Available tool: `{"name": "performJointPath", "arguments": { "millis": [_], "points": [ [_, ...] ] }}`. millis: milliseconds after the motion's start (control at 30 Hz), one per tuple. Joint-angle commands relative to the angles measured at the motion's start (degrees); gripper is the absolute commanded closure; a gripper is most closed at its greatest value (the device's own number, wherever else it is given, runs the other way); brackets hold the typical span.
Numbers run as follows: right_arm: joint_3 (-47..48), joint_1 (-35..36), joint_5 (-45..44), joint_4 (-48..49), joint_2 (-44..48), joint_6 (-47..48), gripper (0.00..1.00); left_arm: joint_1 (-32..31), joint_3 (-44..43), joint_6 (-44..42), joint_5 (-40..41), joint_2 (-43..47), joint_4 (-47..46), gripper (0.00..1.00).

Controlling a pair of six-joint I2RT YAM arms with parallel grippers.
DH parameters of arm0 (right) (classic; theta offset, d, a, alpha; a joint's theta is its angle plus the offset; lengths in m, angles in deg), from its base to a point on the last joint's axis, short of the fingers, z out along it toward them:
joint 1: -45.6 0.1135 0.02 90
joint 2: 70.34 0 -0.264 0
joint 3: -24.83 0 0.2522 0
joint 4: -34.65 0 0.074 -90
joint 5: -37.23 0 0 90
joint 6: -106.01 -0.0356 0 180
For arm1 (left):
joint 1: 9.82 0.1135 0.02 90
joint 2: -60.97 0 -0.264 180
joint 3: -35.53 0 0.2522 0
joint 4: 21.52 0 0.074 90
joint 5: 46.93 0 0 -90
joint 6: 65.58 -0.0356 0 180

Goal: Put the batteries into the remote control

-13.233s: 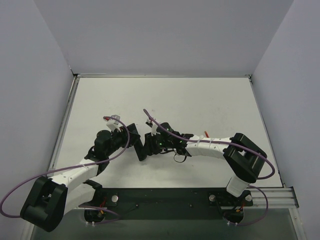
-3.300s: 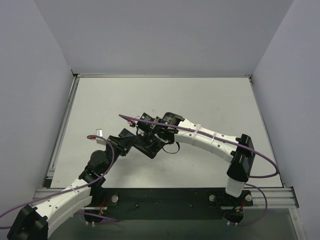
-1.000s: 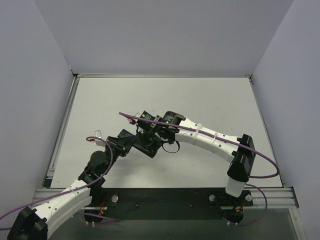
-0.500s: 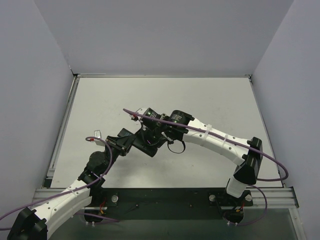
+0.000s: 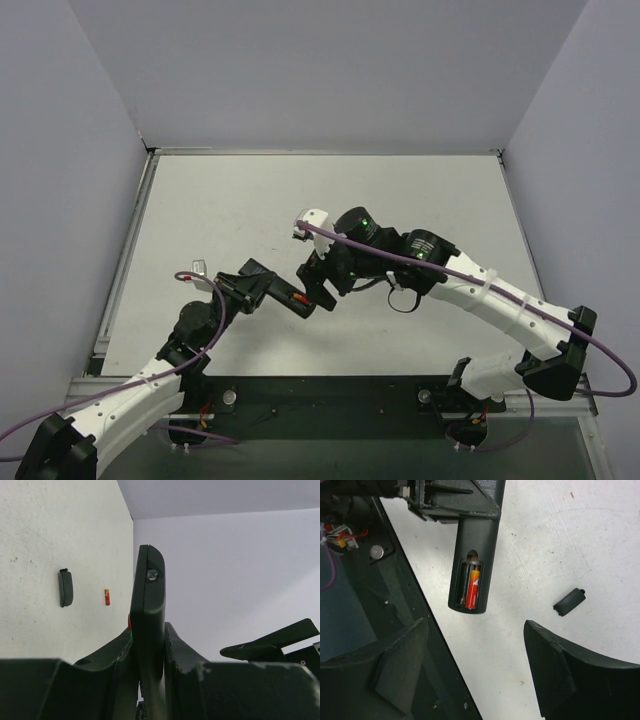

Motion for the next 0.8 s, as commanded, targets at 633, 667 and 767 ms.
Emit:
{"name": "performJointPath", "arguments": {
  "millis": [633,667,767],
  "points": [
    [-24.98,-8.00,35.86,14.05,15.92,37.77,0.43,5.01,-0.81,-7.20,-21.20,-8.91,-6.08,1.00],
    [-25.07,-8.00,36.39,14.05,15.74,38.47,0.43,5.01,-1.16,-7.37,-21.99,-8.91,-6.60,1.00],
    [-24.90,-7.91,38.76,14.48,14.42,39.71,0.44,5.01,-1.43,-7.20,-23.31,-9.35,-8.44,1.00]
  ]
}}
